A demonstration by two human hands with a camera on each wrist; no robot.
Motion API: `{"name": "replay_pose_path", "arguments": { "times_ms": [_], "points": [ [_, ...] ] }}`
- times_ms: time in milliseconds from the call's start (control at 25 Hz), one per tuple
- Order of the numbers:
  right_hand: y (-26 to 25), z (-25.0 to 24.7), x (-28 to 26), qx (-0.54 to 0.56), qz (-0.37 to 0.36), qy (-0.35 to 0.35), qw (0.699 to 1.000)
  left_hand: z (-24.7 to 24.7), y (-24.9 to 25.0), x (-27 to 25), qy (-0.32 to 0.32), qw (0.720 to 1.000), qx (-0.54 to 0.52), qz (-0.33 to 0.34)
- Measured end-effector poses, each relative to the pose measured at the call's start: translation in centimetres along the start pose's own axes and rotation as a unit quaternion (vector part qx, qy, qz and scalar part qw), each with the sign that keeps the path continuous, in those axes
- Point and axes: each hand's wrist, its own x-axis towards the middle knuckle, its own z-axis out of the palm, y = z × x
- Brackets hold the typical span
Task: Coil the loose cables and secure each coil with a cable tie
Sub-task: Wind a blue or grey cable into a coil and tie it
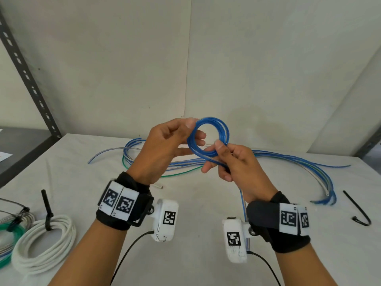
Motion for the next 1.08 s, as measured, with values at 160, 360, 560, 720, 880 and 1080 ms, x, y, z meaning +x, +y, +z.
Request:
{"name": "replay_pose_path", "arguments": {
  "times_ms": [160, 360, 560, 720, 880, 1080],
  "points": [
    [0.0, -0.3, 0.0, 0.017, 0.005, 0.015, 1.0, -0.2, -0.4, -0.1, -0.012, 1.0, 0.012, -0.013],
    [-0.2, -0.6, 0.1, -0.001, 0.039, -0.038, 0.999, -0.3, -0.8, 0.1, 0.022, 1.0, 0.009, -0.007],
    [0.4, -1.5, 0.2, -0.117, 0.022, -0.088, 0.989, -0.9, -1.0, 0.3, 0.073, 0.997, 0.027, 0.015],
    [0.3, -2.5, 0.3, -0.14, 0.011, -0.039, 0.989, -2.2, -0.7, 0.6, 0.133, 0.991, -0.007, 0.035],
    [0.8, -3.2, 0.5, -0.145, -0.006, -0.027, 0.989, -3.2, -0.3, 0.8, 0.158, 0.986, -0.025, 0.05],
    [-0.4, -4.4, 0.6, 0.389, 0.074, -0.088, 0.914, -3.9, -0.1, 0.8, 0.129, 0.989, -0.068, 0.017]
  ]
}}
